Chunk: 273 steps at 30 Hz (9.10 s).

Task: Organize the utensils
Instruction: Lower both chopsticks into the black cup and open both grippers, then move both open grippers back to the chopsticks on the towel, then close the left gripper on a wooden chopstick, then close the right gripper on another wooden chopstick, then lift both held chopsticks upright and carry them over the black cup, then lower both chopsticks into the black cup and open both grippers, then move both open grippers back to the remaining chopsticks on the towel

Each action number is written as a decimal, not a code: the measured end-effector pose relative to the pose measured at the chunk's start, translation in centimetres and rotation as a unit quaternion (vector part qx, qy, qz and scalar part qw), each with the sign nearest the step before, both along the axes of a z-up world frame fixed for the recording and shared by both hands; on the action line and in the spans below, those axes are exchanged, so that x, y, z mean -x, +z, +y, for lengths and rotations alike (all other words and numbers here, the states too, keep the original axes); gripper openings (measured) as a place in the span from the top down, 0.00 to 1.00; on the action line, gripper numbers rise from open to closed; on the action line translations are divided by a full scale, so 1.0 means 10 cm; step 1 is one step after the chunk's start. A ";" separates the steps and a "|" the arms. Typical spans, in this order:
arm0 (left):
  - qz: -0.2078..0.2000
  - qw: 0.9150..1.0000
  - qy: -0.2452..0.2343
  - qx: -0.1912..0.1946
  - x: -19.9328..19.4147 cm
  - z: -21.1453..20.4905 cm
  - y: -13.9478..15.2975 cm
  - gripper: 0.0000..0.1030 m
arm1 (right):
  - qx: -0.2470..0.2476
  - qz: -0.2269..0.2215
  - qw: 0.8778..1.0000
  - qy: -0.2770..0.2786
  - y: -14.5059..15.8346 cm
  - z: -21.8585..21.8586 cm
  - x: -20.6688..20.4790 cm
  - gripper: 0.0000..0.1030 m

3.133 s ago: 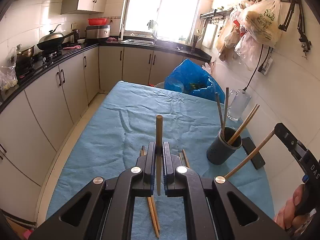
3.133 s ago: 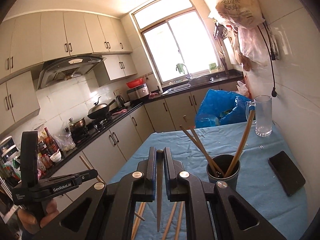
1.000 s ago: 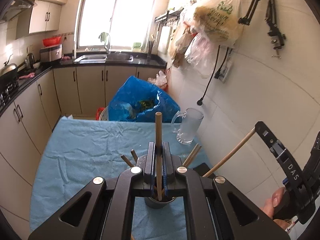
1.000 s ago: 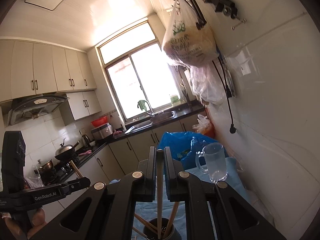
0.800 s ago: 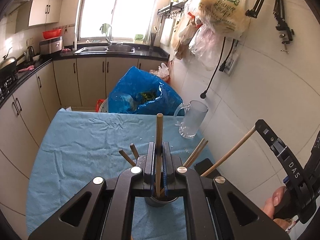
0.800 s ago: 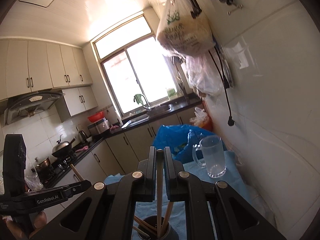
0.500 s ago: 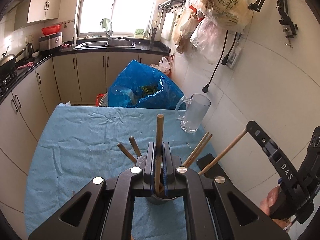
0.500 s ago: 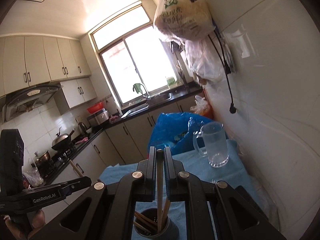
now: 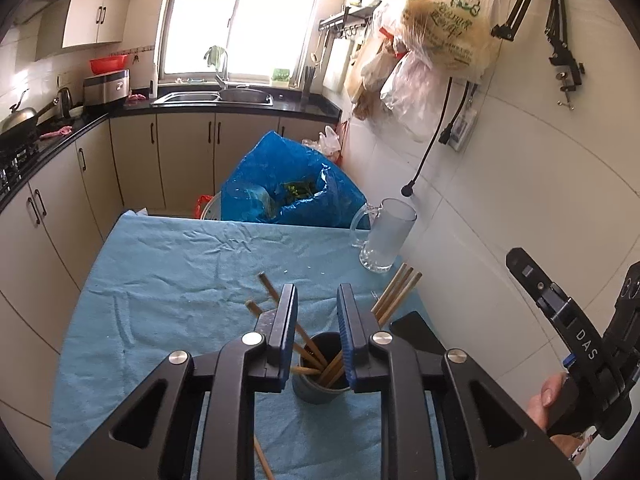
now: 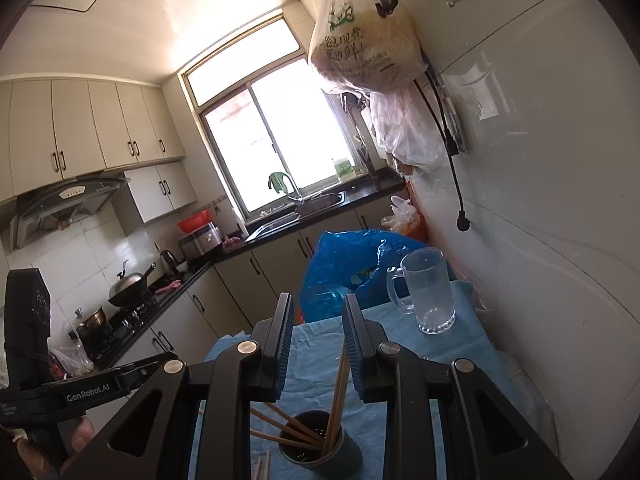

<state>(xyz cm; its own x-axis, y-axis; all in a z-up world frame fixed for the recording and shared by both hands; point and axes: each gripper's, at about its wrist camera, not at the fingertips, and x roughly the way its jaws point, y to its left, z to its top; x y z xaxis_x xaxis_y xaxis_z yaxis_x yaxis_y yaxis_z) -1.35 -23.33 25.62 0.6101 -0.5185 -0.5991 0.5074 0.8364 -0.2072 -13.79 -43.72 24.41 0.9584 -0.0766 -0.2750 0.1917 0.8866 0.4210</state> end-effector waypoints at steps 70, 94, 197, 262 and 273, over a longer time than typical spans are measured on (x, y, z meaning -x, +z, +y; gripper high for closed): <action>0.262 0.956 0.130 -0.019 -0.70 1.80 -2.23 0.89 | 0.050 0.162 0.966 0.194 -1.03 1.78 -0.10 0.65; 0.244 0.948 0.197 -0.056 -0.46 2.37 -2.38 0.92 | 0.071 0.232 0.936 0.254 -1.22 2.30 -0.70 0.62; -0.048 0.999 0.004 0.018 0.98 0.71 0.21 0.93 | -0.029 -0.045 0.998 0.027 -0.14 0.20 1.15 0.92; -0.019 0.996 0.056 0.061 0.23 0.60 0.20 0.69 | -0.015 0.016 0.999 0.030 -0.20 0.07 0.15 0.71; 0.124 0.989 0.076 -0.025 0.04 1.03 -1.07 0.69 | -0.037 0.091 0.992 0.081 -0.84 0.30 0.33 0.69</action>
<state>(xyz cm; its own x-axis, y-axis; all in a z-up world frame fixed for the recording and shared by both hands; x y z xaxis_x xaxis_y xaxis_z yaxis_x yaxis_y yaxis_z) -1.70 -13.04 14.88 0.5105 -0.3979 -0.7623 0.3142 0.9115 -0.2654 -17.11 -40.75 15.96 0.8906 0.1013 -0.4435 0.1276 0.8801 0.4572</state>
